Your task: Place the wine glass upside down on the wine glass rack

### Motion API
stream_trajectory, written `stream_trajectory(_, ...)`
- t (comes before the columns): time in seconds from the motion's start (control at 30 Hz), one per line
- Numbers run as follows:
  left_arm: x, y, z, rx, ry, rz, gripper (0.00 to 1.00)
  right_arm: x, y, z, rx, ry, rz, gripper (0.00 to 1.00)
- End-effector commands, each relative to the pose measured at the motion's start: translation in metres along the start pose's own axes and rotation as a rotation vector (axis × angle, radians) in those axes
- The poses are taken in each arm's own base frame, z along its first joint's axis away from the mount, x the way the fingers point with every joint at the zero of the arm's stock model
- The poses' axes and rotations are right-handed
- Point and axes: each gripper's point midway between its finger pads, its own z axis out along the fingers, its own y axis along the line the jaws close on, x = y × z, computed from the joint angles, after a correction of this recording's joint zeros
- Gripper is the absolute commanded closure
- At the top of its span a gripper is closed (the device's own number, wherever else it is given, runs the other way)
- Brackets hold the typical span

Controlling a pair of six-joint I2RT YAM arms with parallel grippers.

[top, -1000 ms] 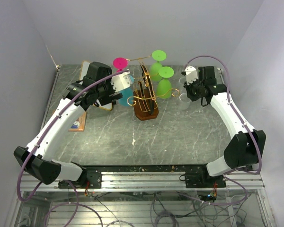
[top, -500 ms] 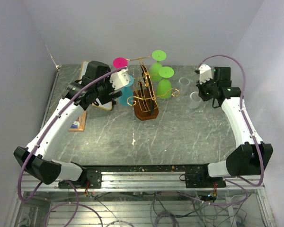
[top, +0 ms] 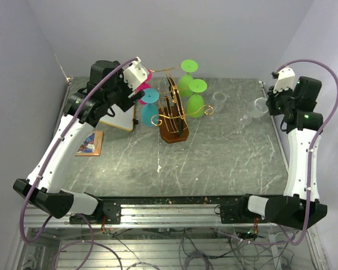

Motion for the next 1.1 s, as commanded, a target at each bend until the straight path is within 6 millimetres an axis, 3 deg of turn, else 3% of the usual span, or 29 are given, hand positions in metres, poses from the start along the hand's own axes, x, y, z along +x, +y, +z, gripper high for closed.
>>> stream_trajectory(0.0,-0.023,-0.001,-0.002,0.036,-0.102,-0.101,0.01,-0.053,-0.008,-0.025,-0.004,-0.183,0.046,1.00)
stream_trajectory(0.17,-0.034,-0.007,-0.006,0.074,-0.146,-0.144,0.01,-0.080,-0.003,-0.025,-0.070,-0.247,0.088,1.00)
stream_trajectory(0.37,-0.054,-0.011,-0.009,0.118,-0.223,-0.218,0.03,-0.126,0.002,-0.043,-0.123,-0.408,0.117,1.00)
stream_trajectory(0.6,-0.108,-0.014,-0.015,0.221,-0.399,-0.370,0.05,-0.172,0.016,-0.048,-0.210,-0.536,0.167,1.00)
stream_trajectory(0.8,-0.160,-0.020,-0.025,0.380,-0.542,-0.569,0.10,-0.218,0.057,-0.049,-0.335,-0.610,0.155,1.00)
stream_trajectory(1.07,-0.177,-0.031,-0.008,0.489,-0.538,-0.817,0.14,-0.257,0.112,-0.066,-0.561,-0.688,0.139,1.00)
